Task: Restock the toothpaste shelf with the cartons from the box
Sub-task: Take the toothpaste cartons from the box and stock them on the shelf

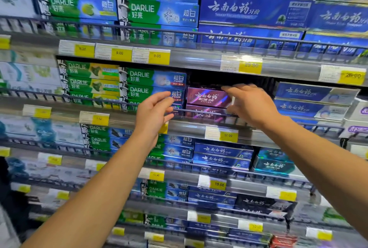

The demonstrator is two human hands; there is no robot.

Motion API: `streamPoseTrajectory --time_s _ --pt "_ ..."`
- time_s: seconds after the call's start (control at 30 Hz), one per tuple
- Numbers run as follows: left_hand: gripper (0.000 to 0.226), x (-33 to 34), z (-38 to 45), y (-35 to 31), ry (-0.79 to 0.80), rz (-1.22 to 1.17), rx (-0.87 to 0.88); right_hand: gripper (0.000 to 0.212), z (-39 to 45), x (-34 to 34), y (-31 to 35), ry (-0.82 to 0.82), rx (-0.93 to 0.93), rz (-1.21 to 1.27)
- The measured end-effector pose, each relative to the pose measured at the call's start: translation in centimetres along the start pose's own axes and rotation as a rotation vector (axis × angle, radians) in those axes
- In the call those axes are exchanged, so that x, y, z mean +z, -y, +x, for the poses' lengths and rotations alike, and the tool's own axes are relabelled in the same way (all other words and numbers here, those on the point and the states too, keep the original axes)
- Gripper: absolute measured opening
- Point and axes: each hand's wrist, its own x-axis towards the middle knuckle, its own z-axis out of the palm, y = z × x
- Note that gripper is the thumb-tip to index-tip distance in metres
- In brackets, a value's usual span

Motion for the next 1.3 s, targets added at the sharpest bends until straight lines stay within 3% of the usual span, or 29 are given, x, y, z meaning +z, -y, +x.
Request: streamPoseTrajectory --time_s 0.17,0.33,0.5,0.6,1.0,1.3 --pt "0.024 -0.7 0.0 0.4 0.007 -0.009 -0.026 0.055 0.3 0.8 0.2 -0.013 0.007 -0.006" --pt "0.025 -1.0 -0.5 1.2 0.037 -0.004 -0.047 0.06 -0.4 0.8 0.6 -0.081 0.017 -0.054" --pt "0.028 -1.1 -2.6 4.0 0.137 0.118 -0.043 0.057 -5.1 1.0 3.2 -0.222 -0.017 0.031" --pt "0.028 -1.2 -4.5 6.6 0.213 0.227 -0.046 0.054 -9.3 1.8 4.9 -0.216 0.026 0.074" --pt "0.043 -0.3 -16.4 20.2 0.473 0.564 -0.229 0.057 -29.0 10.5 7.5 0.26 0.207 0.251" --pt "0.05 -0.8 -26.8 31.4 0.422 0.878 -0.444 0.06 -42.9 18.4 6.1 0.562 0.224 0.47"
